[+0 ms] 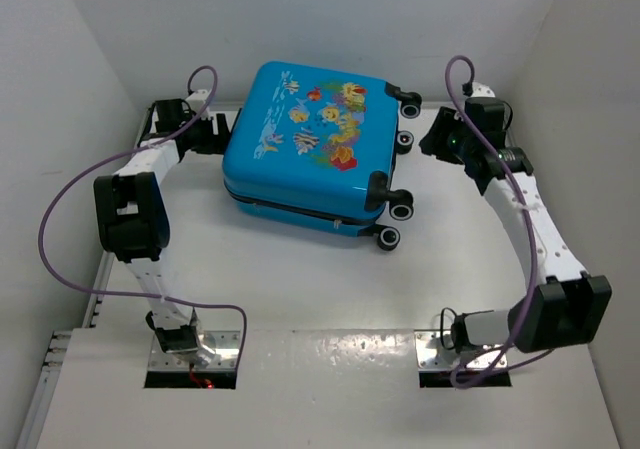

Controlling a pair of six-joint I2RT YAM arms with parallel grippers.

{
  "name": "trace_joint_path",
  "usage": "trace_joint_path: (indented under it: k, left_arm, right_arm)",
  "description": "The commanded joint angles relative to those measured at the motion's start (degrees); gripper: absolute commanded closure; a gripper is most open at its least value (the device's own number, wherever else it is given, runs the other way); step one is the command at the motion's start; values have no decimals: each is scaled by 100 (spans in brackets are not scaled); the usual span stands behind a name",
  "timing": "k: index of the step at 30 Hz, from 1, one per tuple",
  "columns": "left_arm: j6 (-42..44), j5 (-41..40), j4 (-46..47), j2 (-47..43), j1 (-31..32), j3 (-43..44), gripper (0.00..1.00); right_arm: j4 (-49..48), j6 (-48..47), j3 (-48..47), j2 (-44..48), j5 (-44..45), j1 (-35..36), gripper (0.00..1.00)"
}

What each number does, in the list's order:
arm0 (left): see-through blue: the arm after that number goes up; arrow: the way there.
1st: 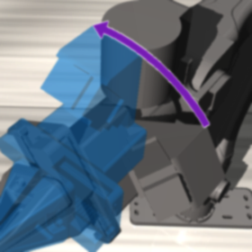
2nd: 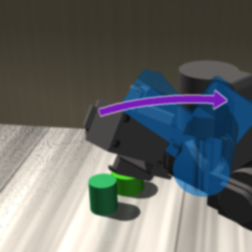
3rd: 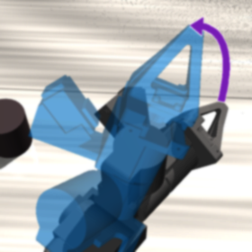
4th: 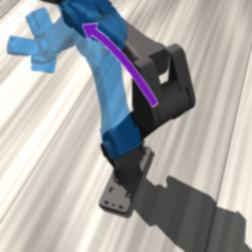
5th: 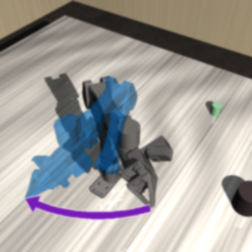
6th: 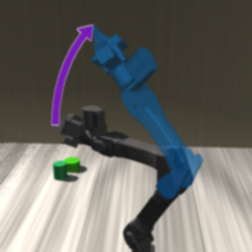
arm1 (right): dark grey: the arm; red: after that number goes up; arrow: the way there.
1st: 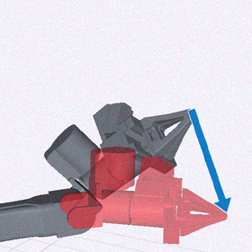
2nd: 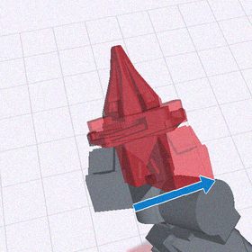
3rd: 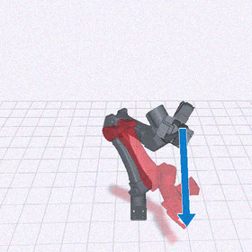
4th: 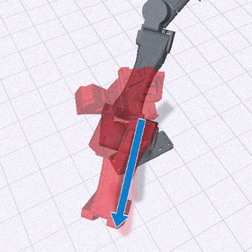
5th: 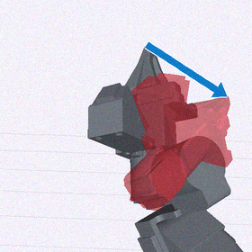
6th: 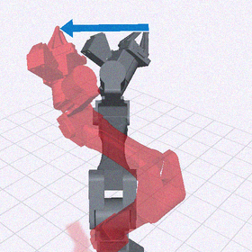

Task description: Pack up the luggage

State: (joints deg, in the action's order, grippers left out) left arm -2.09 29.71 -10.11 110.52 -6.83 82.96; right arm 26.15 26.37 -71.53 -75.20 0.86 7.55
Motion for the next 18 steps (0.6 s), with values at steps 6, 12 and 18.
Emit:
trace_joint_path:
  k: [6, 12, 18]
  left_arm:
    - [-55, 141, 167, -171, 138, -25, 27]
    - [103, 236, -218, 13, 278, 27, 29]
    - [165, 622, -413, -302, 262, -946, 34]
  right_arm:
    - [233, 1890, -370, -1828, 159, -940, 100]
    - [-198, 2047, -1187, -3500, -349, -817, 100]
    - [-1006, 2345, -2066, -4880, -1176, -466, 100]
